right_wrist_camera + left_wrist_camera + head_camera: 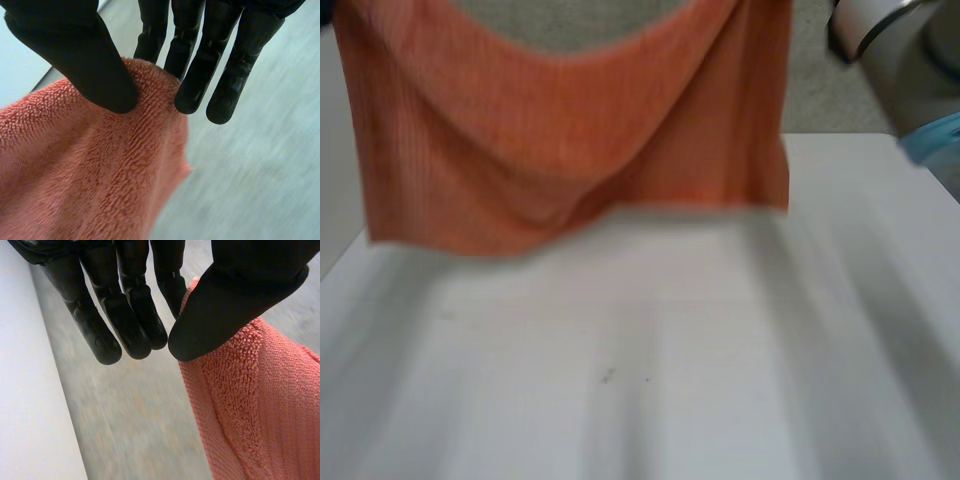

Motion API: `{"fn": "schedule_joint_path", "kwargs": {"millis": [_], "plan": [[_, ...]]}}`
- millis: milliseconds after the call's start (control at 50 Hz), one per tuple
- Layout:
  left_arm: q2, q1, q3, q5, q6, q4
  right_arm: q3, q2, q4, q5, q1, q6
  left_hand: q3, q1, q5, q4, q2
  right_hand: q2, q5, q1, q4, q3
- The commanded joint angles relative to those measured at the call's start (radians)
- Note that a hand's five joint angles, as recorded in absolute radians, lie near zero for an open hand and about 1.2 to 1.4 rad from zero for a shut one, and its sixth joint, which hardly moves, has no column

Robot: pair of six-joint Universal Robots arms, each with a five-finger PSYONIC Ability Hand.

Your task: Fold the laundry

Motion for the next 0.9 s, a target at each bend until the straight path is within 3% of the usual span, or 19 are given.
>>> {"fn": "schedule_joint_path", "kwargs": {"millis": [20,140,240,440,460,480,520,640,740,900], "plan": [[-0.054,-0.001,0.083,-0.070,-0.112,0.024,0.359,-0.199,-0.144,-0.025,-0.049,-0.073,0.179,0.218,0.208,0.179,0.178,0.216,0.242,0.413,0.205,0.215],[-0.073,0.000,0.001,-0.061,-0.120,0.021,0.490,-0.190,-0.003,-0.034,-0.051,-0.205,0.179,0.218,0.208,0.179,0.178,0.216,0.242,0.413,0.205,0.215],[-0.087,-0.003,-0.208,-0.035,-0.120,0.021,0.729,-0.163,0.063,-0.018,-0.058,-0.427,0.179,0.218,0.208,0.179,0.178,0.216,0.242,0.413,0.205,0.215],[-0.188,-0.009,-0.416,0.031,-0.111,0.020,0.929,-0.029,-0.007,-0.021,-0.055,-0.450,0.179,0.218,0.208,0.179,0.178,0.200,0.226,0.397,0.188,0.198],[-0.189,-0.001,-0.427,0.031,-0.111,0.015,0.946,-0.025,-0.007,-0.021,-0.058,-0.446,0.179,0.218,0.208,0.179,0.178,-0.030,-0.004,0.167,-0.041,-0.031],[-0.189,-0.001,-0.427,0.031,-0.111,0.015,0.946,-0.024,-0.007,-0.021,-0.058,-0.446,0.179,0.218,0.208,0.179,0.178,-0.032,-0.006,0.164,-0.044,-0.034],[-0.186,0.009,-0.439,0.031,-0.111,0.014,0.976,-0.029,-0.021,-0.027,-0.064,-0.422,0.179,0.218,0.208,0.179,0.178,-0.313,-0.287,-0.117,-0.325,-0.315],[-0.166,0.042,-0.450,0.033,-0.111,0.012,1.032,-0.081,-0.078,-0.034,-0.119,-0.336,0.179,0.218,0.208,0.179,0.178,-0.572,-0.546,-0.375,-0.583,-0.573],[-0.134,0.071,-0.456,0.031,-0.112,0.012,1.090,-0.153,-0.101,-0.067,-0.181,-0.232,0.179,0.218,0.208,0.179,0.178,-0.745,-0.719,-0.548,-0.757,-0.747],[-0.133,0.086,-0.468,0.033,-0.114,0.011,1.154,-0.193,-0.109,-0.108,-0.300,-0.026,0.179,0.218,0.208,0.179,0.178,-0.717,-0.690,-0.520,-0.728,-0.718]]}}
